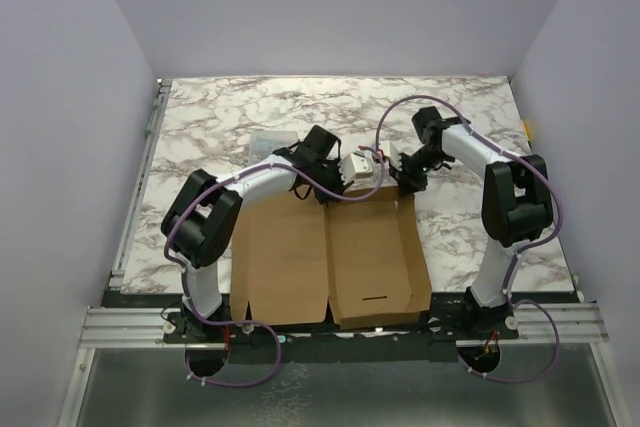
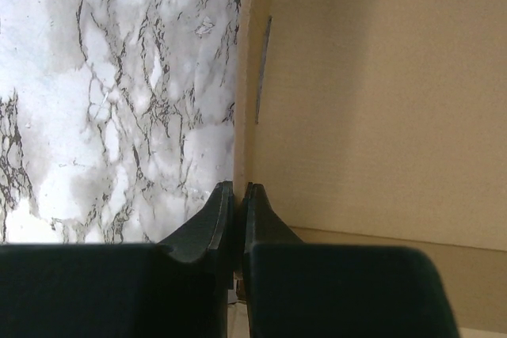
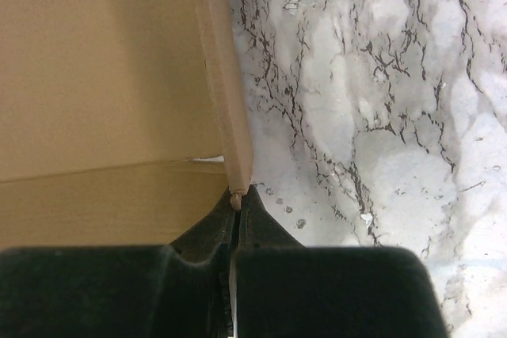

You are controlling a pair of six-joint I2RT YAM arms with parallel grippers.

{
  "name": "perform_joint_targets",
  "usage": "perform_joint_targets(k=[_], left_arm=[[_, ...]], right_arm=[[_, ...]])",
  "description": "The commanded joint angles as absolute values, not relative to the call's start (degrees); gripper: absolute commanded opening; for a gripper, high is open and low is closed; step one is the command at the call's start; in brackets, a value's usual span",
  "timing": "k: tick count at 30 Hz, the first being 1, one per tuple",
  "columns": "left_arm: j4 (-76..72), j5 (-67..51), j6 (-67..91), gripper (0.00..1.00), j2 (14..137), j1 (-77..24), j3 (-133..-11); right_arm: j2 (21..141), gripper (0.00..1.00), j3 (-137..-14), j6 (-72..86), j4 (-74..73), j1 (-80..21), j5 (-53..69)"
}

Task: Fold the paper box
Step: Fold the paper box at the center of the board.

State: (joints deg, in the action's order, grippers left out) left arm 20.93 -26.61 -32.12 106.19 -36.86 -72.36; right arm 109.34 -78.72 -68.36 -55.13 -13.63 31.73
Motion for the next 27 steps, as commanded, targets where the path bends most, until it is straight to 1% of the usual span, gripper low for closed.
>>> perform_joint_targets(k=[1, 6, 11, 17, 25, 27], left_arm=[[10.91, -28.1, -31.37, 0.0, 101.49, -36.57, -72.27], [7.26, -29.08, -30.64, 0.0, 99.85, -36.54, -69.45], [0.87, -32.01, -27.84, 0.0, 98.78, -36.33, -64.64], [-8.22, -32.86, -24.26, 0.0, 95.93, -35.75, -58.56], [-11.85, -34.14, -21.7, 0.0, 96.38, -35.77, -58.37], [-12.57, -34.72, -20.65, 0.0, 96.57, -35.96, -58.53]], right_arm=[[113.29, 0.0, -76.82, -66.2, -60.44, -15.67, 27.44], [112.37, 0.0, -75.41, -66.91, -59.57, -15.86, 26.6], [112.47, 0.0, -74.98, -67.76, -59.2, -15.84, 27.24], [112.44, 0.0, -73.79, -68.56, -58.89, -15.88, 26.12], [111.4, 0.0, -73.17, -68.42, -57.69, -17.37, 24.33], [110.66, 0.0, -74.2, -68.08, -58.44, -17.4, 26.86]])
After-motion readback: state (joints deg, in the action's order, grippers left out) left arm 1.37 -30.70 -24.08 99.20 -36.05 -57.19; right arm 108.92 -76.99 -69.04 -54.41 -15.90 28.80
